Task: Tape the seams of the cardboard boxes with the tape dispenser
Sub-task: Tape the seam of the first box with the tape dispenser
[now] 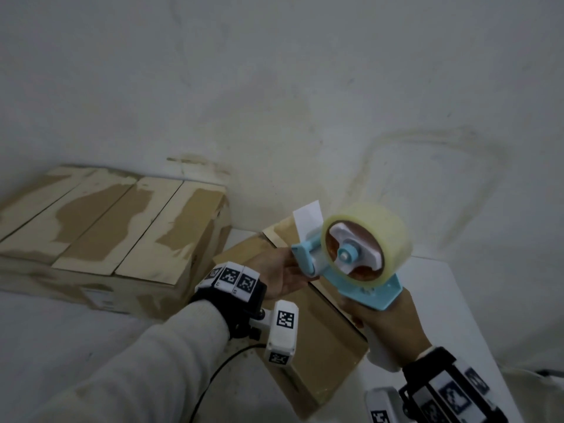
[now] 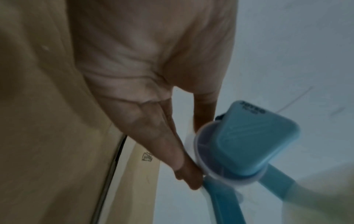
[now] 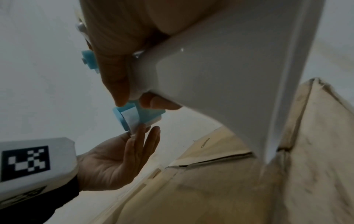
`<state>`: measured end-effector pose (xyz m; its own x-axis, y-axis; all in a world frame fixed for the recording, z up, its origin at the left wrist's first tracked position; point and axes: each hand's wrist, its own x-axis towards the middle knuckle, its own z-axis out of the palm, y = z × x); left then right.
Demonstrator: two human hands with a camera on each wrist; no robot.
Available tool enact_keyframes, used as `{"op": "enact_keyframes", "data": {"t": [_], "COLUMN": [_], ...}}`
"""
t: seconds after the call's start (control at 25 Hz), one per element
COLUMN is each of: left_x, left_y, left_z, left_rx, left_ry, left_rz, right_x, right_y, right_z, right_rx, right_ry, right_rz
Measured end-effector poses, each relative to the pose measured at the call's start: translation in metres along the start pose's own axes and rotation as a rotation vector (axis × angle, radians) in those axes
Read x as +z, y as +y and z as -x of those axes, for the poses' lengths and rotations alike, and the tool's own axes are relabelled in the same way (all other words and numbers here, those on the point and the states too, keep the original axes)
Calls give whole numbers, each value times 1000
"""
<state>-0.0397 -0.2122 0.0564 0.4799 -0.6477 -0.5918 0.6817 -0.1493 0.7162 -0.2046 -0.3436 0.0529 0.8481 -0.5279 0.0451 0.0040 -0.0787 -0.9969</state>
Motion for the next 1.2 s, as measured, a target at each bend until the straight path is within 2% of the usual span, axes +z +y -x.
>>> {"op": "enact_keyframes", "data": {"t": [0.12, 0.28, 0.48, 0.64, 0.72, 0.84, 0.92, 1.08, 1.2], "left_x": [-10, -23, -75, -94, -99, -108, -109, -114, -114], "left_y": [3, 22, 79, 99, 105, 108, 105, 98, 95], "left_z": [-3, 0, -11, -38, -54, -76, -87, -105, -104], "left_rx": [41, 106, 322, 371, 330, 208, 174, 96, -82], "left_ry": [65, 82, 364, 444, 464, 430, 407, 352, 320], "left_rz": [-148, -347, -458, -720, -847, -1039, -1116, -1153, -1180], "right_x": [8, 22, 23, 38, 45, 49, 51, 52, 52], "right_y": [7, -1, -12, -14, -11, -1, 5, 11, 12], "right_z": [-2, -3, -23, -53, -67, -76, -77, -77, -77], "right_rx": [33, 44, 102, 115, 118, 139, 166, 190, 190], "right_ry": [18, -31, -10, -49, -68, -83, -83, -102, -113], "right_rz": [38, 31, -7, 104, 155, 198, 202, 264, 275]}}
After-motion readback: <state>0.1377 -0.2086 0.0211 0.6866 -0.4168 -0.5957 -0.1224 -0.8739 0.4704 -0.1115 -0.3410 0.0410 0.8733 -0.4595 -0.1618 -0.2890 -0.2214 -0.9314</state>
